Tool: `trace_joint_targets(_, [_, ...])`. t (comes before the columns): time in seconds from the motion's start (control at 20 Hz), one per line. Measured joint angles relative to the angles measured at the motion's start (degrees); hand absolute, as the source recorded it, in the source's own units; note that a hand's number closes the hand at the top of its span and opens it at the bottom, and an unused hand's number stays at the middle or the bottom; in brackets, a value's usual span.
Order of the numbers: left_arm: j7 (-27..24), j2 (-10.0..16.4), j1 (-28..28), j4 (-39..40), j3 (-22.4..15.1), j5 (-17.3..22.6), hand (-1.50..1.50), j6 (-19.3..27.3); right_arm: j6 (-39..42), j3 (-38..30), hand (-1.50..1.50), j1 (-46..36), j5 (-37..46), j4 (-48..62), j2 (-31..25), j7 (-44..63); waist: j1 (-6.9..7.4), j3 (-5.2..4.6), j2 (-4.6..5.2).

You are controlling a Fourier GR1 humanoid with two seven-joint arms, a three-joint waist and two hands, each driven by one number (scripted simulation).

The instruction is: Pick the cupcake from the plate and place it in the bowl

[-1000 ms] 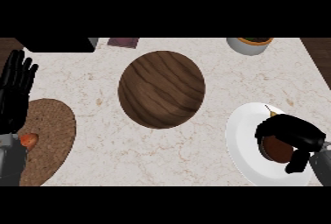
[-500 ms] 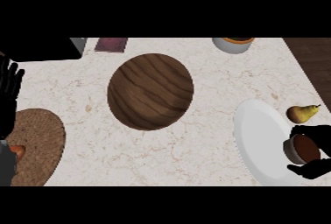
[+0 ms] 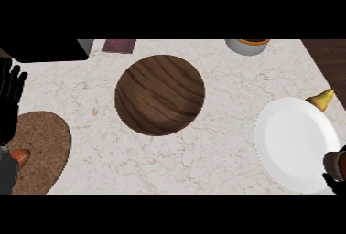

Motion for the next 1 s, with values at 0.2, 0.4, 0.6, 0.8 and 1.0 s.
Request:
trace_joint_targets(0.2, [0.64, 0.44, -0.04, -0.58, 0.14, 0.65, 0.00, -0.85, 4.57, -1.68, 1.50, 4.54, -2.51, -16.60, 2.07, 5.59, 0.68, 0.08, 0.13])
trace_joint_targets(0.4, [0.29, -0.12, -0.40, -0.25, -0.38, 0.35, 0.00, -0.79, 10.25, -3.19, 1.50, 5.30, -8.02, -31.50, 3.74, 8.76, 1.18, 0.13, 0.25])
trace_joint_targets(0.6, [0.30, -0.62, -0.82, -0.30, -1.13, 0.03, 0.00, -0.83, 16.18, -3.11, 1.50, 2.60, -12.88, -44.24, 5.79, 14.98, 1.96, 0.14, 0.37])
trace_joint_targets(0.8, [0.01, -1.24, -1.45, 0.03, -1.98, -0.83, 0.00, -0.37, 19.96, -0.12, 1.50, -5.44, -14.25, -45.52, 9.01, 21.31, 2.70, 0.14, 0.50])
trace_joint_targets(1.0, [0.30, -0.89, -2.49, 0.72, -1.91, -0.50, 0.00, -0.92, 22.96, 4.15, 1.50, -15.35, -14.86, -45.54, 13.26, 28.86, 3.37, 0.14, 0.59])
